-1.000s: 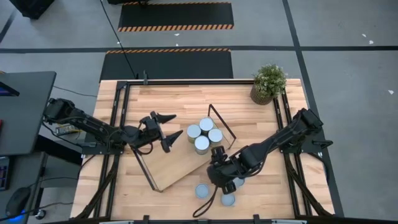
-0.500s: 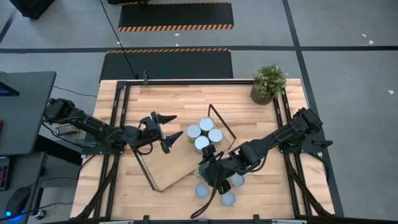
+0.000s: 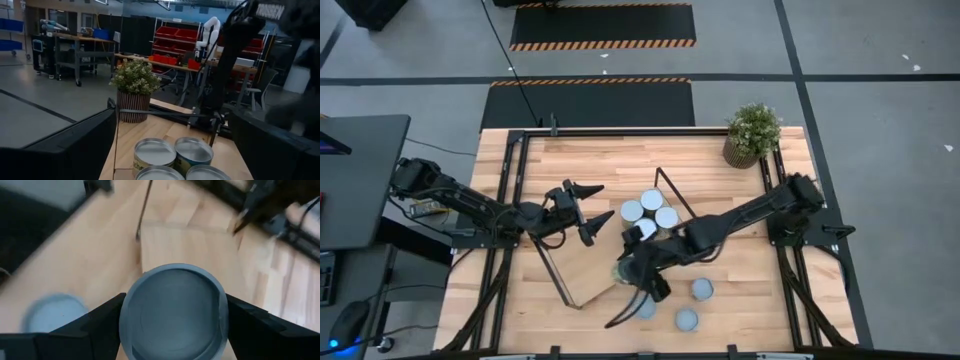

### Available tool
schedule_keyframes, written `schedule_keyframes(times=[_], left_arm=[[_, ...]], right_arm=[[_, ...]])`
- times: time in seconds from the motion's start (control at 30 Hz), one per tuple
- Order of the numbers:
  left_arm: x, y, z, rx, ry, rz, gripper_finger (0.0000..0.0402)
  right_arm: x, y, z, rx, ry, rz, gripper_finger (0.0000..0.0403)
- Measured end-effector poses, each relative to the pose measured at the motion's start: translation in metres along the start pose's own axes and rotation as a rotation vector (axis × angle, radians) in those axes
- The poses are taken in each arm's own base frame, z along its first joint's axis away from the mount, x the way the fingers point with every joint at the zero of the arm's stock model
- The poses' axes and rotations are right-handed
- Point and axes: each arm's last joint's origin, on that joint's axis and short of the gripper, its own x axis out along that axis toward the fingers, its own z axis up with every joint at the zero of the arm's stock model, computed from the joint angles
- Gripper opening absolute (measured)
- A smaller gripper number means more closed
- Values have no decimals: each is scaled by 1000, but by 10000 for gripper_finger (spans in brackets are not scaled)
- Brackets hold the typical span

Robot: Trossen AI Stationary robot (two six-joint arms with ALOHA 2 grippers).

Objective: Pick and place cans onto a shelf
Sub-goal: Put the small canned peas on the shelf

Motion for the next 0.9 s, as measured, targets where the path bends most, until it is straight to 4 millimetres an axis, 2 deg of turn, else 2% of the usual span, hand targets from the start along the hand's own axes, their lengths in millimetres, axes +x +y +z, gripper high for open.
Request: schedule_keyframes(times=[0.1, 0.23, 0.37, 0.5, 0.67, 0.9], left_arm=[[-1, 0, 0, 1, 3, -2, 389], [-6, -2, 6, 18, -6, -21, 389], [-17, 0, 14, 44, 20, -25, 389], [-30, 4, 25, 30, 42, -49, 389], [-41, 6, 26, 37, 92, -77, 389], [-43, 4, 26, 19, 101, -94, 389]], right_arm=[[21, -8, -2, -28, 50, -9, 300], [31, -24, 1, -13, 70, -35, 301], [44, -33, -8, -3, 128, -39, 302], [48, -43, -12, 5, 133, -53, 303], [61, -49, -25, 12, 200, -34, 303], [79, -45, -37, -8, 260, -15, 304]])
